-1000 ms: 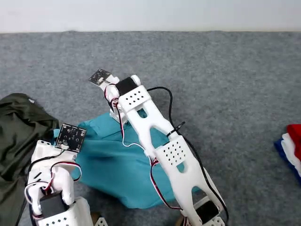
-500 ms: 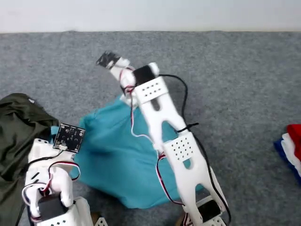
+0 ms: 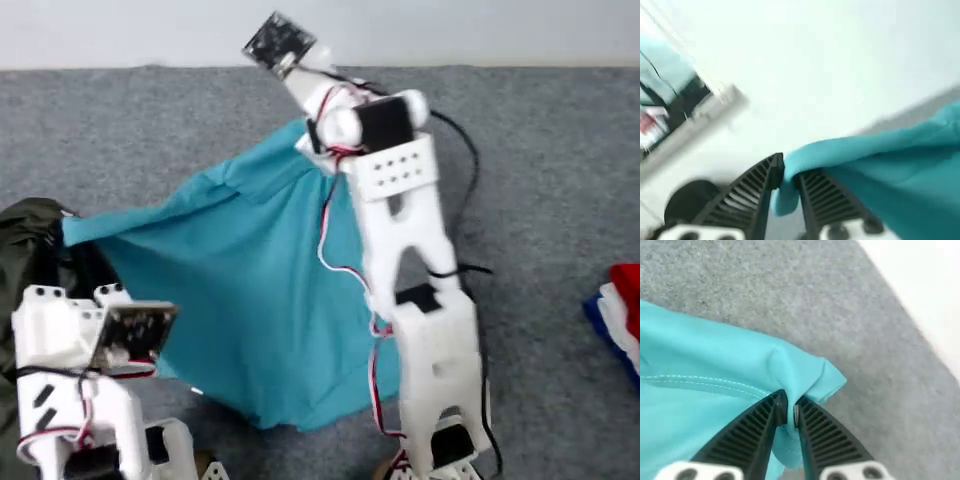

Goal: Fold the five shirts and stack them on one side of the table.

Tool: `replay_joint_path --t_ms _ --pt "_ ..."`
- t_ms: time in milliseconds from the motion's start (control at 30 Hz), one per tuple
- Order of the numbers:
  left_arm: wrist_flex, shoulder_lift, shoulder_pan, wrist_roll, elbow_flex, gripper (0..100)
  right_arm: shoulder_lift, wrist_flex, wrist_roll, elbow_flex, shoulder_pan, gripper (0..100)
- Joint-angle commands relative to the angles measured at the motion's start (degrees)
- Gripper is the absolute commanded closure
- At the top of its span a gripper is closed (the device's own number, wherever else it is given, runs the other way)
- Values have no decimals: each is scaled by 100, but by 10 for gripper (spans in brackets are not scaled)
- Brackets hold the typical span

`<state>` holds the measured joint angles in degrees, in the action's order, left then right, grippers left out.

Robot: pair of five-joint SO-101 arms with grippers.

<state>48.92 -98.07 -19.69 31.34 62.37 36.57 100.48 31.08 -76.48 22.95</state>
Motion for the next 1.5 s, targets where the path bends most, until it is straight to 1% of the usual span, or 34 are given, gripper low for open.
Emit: replay_joint_path --t_ms 0,200,367,633,867,1167,1467 --pt "-149 0 422 18 -435 996 -1736 233 62 1090 -180 988" --pt "-158 0 633 26 -716 996 -3846 215 70 3270 -418 988" --pt "-167 0 738 26 -963 996 -5244 207 70 4202 -760 988" --pt "-167 0 1336 26 -1103 996 -6949 207 62 4642 -1349 988" --pt "-167 0 1354 26 -1077 996 -8057 198 88 4642 -1895 988" --pt "-176 0 1345 26 -1604 996 -9244 -13 870 4642 -2527 988" --pt "-176 0 1345 35 -2308 996 -9912 -435 958 4642 -2738 988"
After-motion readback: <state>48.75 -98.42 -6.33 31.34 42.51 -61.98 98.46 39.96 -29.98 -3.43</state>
